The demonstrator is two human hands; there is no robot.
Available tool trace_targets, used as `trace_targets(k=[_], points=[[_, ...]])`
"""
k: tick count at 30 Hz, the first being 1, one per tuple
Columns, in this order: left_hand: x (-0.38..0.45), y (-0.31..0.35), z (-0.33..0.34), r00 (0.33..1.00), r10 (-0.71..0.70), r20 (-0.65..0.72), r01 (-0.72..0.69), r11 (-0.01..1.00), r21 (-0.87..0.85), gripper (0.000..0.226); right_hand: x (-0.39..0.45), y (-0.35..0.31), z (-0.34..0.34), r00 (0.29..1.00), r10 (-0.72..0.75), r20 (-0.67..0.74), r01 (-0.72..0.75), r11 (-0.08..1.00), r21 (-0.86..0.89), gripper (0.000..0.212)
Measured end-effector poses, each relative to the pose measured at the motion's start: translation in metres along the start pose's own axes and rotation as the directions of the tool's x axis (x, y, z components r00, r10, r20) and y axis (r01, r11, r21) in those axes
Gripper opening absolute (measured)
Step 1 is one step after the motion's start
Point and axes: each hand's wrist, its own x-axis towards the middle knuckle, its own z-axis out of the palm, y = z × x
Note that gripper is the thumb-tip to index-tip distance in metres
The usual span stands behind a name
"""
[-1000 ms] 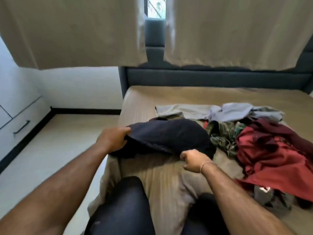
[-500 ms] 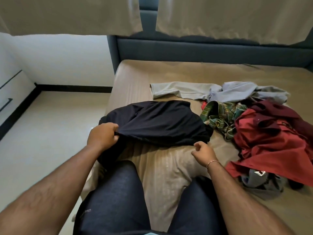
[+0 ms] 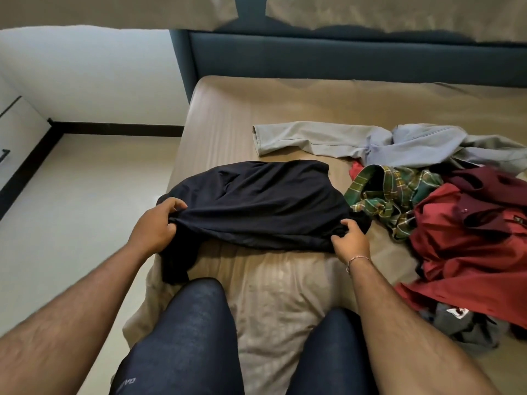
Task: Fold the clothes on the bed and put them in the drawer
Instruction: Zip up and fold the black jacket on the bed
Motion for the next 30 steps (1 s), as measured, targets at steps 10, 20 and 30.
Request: trace_targets(k=[10,20,30], points=[[0.015,-0.002,0.002,0.995,-0.038,0.090,0.042,0.999,-0.035,0.036,0.006,-0.006,0.018,0.989,-0.082,0.120,0.097,0.988,-0.123,0.037],[-0.004,0.008,-0.019,0.985,0.102,0.140,-0.110,0.992,0.055,0.010,-0.016,0.009,-0.028,0.976,-0.205,-0.077,0.183,0.957,-0.226,0.018],[-0.024,0.025,-0.056,0.963,0.264,0.049,-0.268,0.951,0.156,0.006,-0.057,-0.017,-0.081,0.903,-0.121,-0.413,0.159,0.986,0.057,0.012]])
